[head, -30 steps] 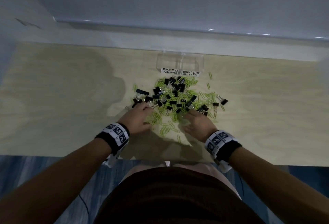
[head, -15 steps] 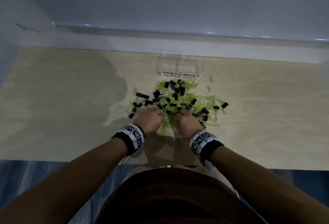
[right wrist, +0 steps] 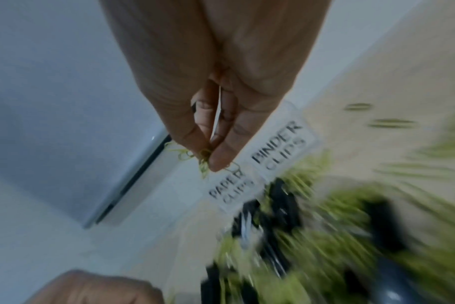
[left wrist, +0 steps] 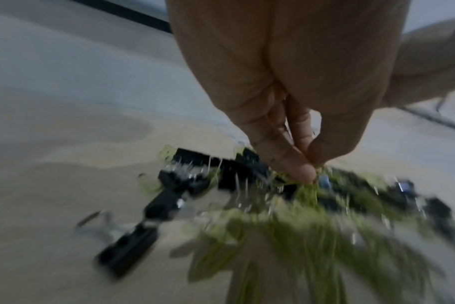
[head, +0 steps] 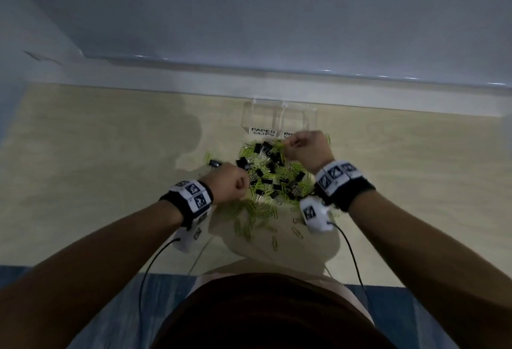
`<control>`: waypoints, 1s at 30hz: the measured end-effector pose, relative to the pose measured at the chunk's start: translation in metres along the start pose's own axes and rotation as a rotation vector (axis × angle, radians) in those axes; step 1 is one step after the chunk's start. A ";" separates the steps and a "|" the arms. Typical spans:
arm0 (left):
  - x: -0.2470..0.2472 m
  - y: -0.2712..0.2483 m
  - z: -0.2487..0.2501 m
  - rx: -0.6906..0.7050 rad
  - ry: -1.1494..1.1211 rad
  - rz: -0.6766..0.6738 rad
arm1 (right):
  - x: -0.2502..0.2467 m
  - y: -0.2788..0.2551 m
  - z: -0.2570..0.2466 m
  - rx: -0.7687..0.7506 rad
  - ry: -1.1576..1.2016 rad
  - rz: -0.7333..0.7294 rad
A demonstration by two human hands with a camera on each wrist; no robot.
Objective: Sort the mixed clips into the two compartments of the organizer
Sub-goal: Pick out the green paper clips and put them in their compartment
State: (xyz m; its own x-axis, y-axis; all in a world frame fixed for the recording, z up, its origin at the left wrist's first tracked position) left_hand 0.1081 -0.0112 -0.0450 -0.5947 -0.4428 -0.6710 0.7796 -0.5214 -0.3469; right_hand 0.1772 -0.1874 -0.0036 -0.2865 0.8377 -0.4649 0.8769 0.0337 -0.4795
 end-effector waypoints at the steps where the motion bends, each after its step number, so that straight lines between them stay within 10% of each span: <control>1: -0.012 0.003 0.001 -0.015 -0.077 0.063 | -0.003 0.015 -0.012 -0.003 0.001 0.029; 11: -0.123 0.083 0.013 -0.100 -0.292 0.633 | 0.007 0.078 -0.043 0.029 -0.134 0.144; 17: -0.092 0.103 0.020 -0.037 -0.006 0.426 | 0.018 -0.002 -0.005 -0.162 -0.355 -0.020; 24: -0.011 0.007 0.017 0.148 0.178 0.061 | 0.080 -0.077 0.057 -0.380 -0.703 -0.420; 30: 0.046 -0.030 -0.013 0.159 0.282 -0.100 | 0.106 -0.071 0.067 -0.427 -0.803 -0.328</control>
State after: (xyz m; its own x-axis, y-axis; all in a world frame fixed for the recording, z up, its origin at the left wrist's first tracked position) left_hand 0.0600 -0.0068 -0.0741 -0.5718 -0.1758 -0.8013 0.6662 -0.6695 -0.3285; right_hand 0.0592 -0.1374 -0.0684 -0.5819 0.1347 -0.8020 0.7271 0.5279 -0.4389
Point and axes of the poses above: each hand's wrist, its own y-axis towards the middle knuckle, its own x-axis out of the palm, z = x × y, the point moved 7 cm from there along y, towards the middle knuckle, and after that the axes turned 9 degrees about x, right-handed, at the moved point
